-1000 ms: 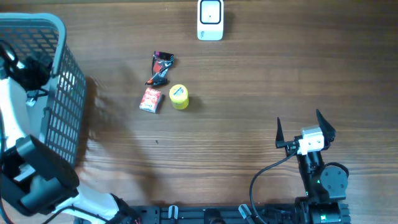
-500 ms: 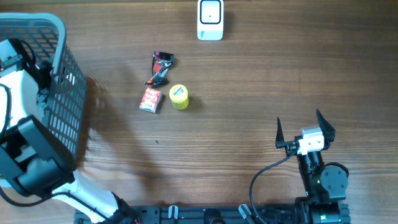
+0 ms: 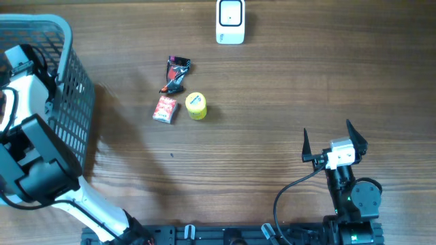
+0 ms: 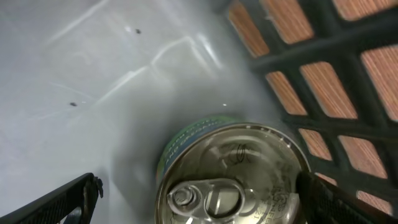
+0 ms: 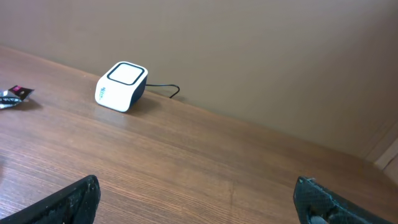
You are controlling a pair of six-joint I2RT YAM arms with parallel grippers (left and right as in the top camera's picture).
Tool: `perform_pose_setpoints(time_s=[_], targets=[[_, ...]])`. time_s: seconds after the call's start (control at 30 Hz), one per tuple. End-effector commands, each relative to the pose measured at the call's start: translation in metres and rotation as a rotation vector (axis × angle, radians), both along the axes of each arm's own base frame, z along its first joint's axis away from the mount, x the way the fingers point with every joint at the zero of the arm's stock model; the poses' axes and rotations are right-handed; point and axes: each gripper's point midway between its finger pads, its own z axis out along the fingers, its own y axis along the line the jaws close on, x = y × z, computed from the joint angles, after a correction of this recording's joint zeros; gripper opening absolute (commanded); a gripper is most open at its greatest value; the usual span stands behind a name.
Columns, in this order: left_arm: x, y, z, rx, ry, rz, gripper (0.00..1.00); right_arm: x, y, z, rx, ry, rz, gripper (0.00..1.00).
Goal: Scan the item barcode
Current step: 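Reach into the basket and grasp the canned olives tin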
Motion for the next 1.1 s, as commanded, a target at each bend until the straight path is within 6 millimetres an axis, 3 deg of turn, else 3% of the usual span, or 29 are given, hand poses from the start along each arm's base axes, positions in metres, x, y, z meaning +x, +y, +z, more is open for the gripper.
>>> perform_pose_setpoints(time_s=[0.0, 0.27, 0.5, 1.07], targets=[[0.007, -0.011, -0.006, 0.009, 0.013, -0.038, 1.0, 0.0, 0.001, 0.001, -0.008, -0.008, 0.009, 1.0], [0.005, -0.011, -0.001, 0.008, 0.01, -0.03, 1.0, 0.0, 0.001, 0.001, -0.008, -0.008, 0.009, 1.0], [0.009, -0.01, 0.032, 0.039, -0.057, -0.032, 1.0, 0.0, 0.001, 0.001, -0.008, -0.008, 0.009, 1.0], [0.019, -0.016, 0.036, 0.013, -0.104, -0.056, 1.0, 0.0, 0.001, 0.001, -0.008, -0.008, 0.009, 1.0]])
